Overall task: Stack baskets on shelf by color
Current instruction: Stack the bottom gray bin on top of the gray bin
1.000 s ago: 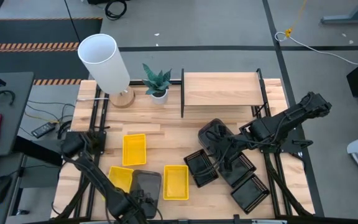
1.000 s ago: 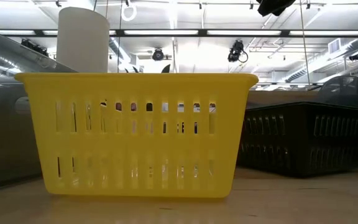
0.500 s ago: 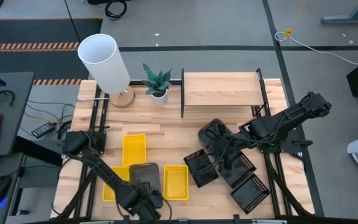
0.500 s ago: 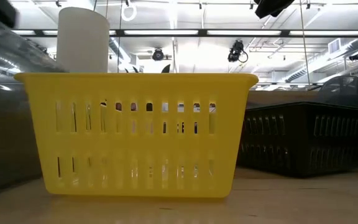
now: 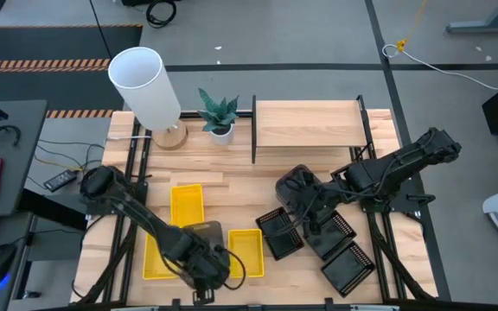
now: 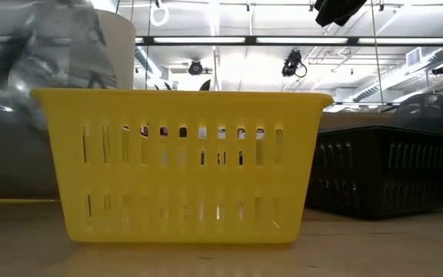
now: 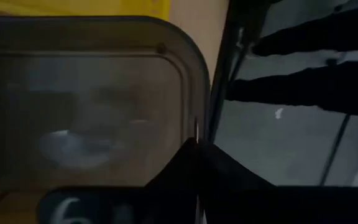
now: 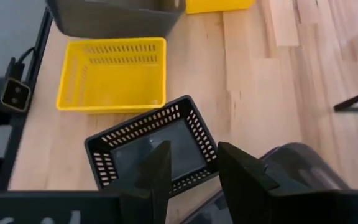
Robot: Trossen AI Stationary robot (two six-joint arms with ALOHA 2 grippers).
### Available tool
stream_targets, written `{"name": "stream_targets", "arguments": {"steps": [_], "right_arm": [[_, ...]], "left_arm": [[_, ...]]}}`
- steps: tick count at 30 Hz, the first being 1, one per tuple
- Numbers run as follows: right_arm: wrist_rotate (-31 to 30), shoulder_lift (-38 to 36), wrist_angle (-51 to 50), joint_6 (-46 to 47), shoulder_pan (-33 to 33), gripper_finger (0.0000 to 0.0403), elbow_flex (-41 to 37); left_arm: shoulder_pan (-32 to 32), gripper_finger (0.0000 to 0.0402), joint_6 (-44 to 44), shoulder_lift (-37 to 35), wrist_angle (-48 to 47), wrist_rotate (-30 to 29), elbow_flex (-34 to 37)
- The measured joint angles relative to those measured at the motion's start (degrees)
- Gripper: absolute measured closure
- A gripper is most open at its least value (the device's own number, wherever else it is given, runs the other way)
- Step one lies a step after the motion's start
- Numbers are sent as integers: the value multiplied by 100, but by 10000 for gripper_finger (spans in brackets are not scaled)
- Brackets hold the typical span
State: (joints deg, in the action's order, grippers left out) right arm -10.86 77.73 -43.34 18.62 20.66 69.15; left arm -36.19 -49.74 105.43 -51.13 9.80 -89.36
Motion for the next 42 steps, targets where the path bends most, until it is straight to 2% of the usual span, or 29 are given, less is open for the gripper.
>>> {"name": "stream_targets", "arguments": {"steps": [7,10,13,17,19,24,28,31,33,42], "right_arm": [[371,4,-79,595,-516,269,262],[411,4,-300,678,-722,270,646],[409,4,-611,688,-964,271,1037],[462,-4,-872,686,-1308,272,1366],[589,-4,-1016,695,-1435,272,1468],[628,-3,-1037,890,-1559,273,1503],[92,-2,-1042,1171,-1618,273,1503],[-538,-9,-1030,1289,-1646,273,1503],[-724,-17,-851,1364,-1725,273,1503],[260,135,-568,1468,-2315,273,1532]], "left_arm": [[343,398,76,-689,-770,-30,-46],[512,398,427,-685,-1523,-211,-550],[701,398,930,-610,-1864,-721,-1180],[983,398,1340,-602,-1790,-1384,-1555],[1111,398,1520,-602,-1887,-1718,-1628],[1399,398,1913,-595,-1446,-2846,-1586],[1628,394,2074,-469,-1016,-3634,-1521],[1839,395,2167,-277,-743,-3726,-1521],[1932,396,2237,-132,-654,-3740,-1521],[2092,396,2933,279,-328,-3543,-1523]]}}
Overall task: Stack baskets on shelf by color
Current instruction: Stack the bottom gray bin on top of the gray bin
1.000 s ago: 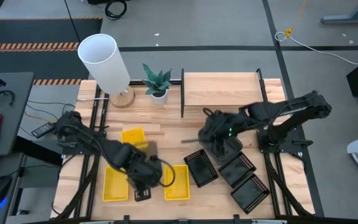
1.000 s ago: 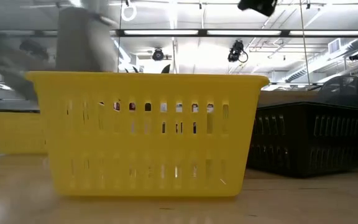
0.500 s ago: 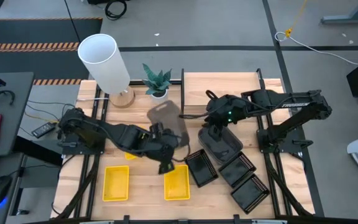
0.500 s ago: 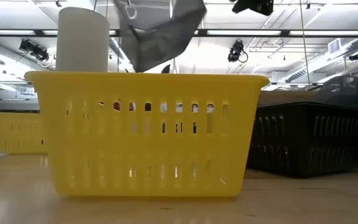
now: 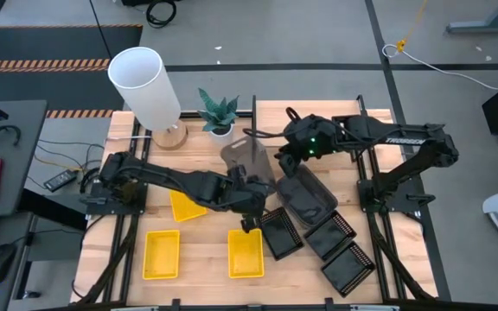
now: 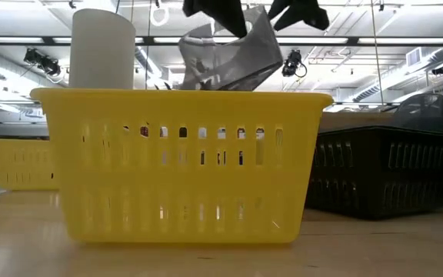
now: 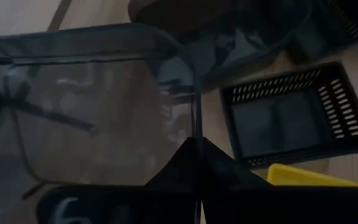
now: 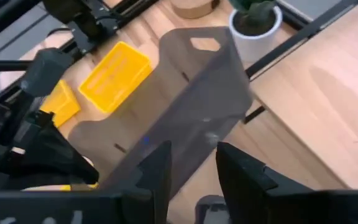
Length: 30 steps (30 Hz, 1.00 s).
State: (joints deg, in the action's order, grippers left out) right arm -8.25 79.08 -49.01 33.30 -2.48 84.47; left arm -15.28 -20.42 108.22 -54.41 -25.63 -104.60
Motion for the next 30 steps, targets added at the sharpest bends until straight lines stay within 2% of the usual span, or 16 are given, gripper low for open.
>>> {"name": "stream_targets", "arguments": {"steps": [5,8,11,14,18,27,30], "right_arm": [[344,29,21,-308,-183,273,114],[277,76,-184,-646,-229,273,392],[40,132,-282,-987,-227,273,753],[74,230,-335,-1395,-229,273,1057],[250,502,-550,-1896,-194,267,1194],[338,1334,-1556,-2027,-139,217,1799],[129,1619,-1914,-2139,-139,203,2079]], "left_arm": [[-199,396,1319,0,6,4,-7],[-337,396,1913,0,-20,2,-7],[-434,395,2184,0,-98,216,-7],[-464,395,2492,0,-87,483,-7],[-544,397,2981,0,-114,486,-7],[-591,397,3278,0,-118,388,-7],[-595,397,3312,0,-120,378,-7]]}}
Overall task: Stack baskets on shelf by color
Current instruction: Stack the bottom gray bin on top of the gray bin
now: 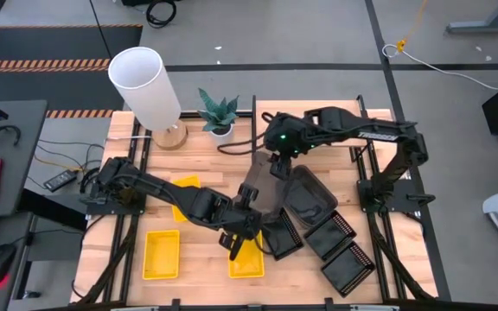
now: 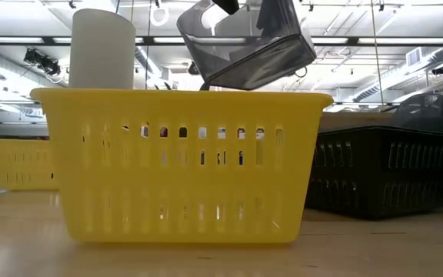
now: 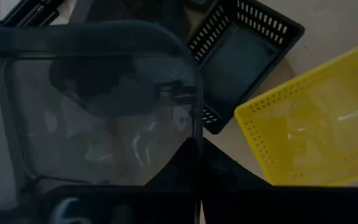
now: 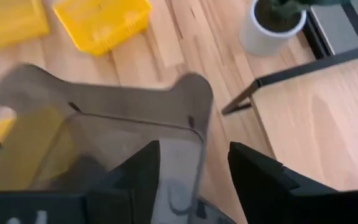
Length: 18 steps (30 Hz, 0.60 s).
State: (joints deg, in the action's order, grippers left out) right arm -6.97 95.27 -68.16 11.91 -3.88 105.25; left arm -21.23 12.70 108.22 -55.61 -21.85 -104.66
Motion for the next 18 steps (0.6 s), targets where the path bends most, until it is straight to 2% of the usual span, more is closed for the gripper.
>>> {"name": "stream_targets", "arguments": {"steps": [3,7,18], "right_arm": [[-239,212,-143,-134,0,194,231],[-227,362,-198,-277,-15,191,334],[-227,625,-665,-250,-122,214,334]], "left_arm": [[-4,397,-2,0,0,2,0],[-11,397,-28,0,-1,-7,0],[-110,397,-200,-2,-47,-153,0]]}}
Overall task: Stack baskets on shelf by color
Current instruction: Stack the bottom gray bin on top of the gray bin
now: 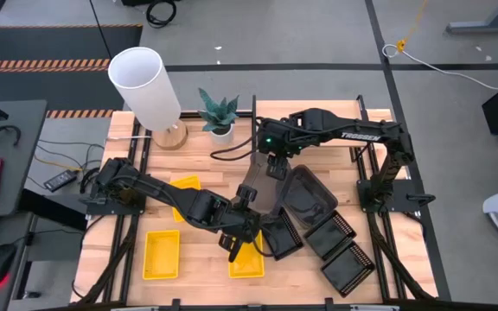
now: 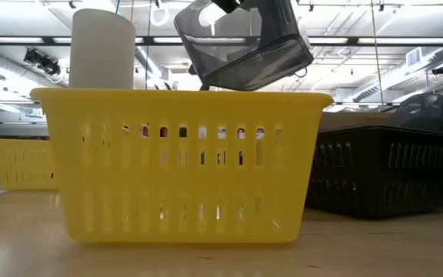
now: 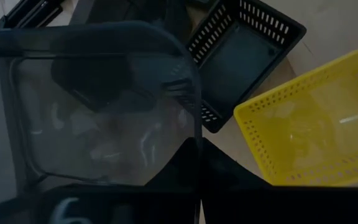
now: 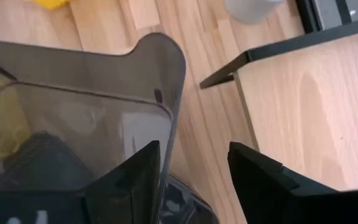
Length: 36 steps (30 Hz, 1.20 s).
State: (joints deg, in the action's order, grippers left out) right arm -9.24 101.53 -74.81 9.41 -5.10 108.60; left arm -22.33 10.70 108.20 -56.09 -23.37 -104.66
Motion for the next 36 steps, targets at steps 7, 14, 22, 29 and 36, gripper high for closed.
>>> {"name": "stream_targets", "arguments": {"steps": [7,14,22,29,36], "right_arm": [[35,66,33,101,0,280,-2],[300,69,18,100,0,382,-2],[311,69,17,-218,40,395,-4],[411,13,-14,-1511,48,397,-4],[656,-36,-307,-2834,18,399,-4]], "left_arm": [[-2,395,-18,0,3,-99,0],[37,389,-322,0,257,-59,0],[196,315,-1248,-4,871,423,0],[267,233,-1778,-116,1523,1197,0],[259,221,-2374,-276,1843,1562,2]]}}
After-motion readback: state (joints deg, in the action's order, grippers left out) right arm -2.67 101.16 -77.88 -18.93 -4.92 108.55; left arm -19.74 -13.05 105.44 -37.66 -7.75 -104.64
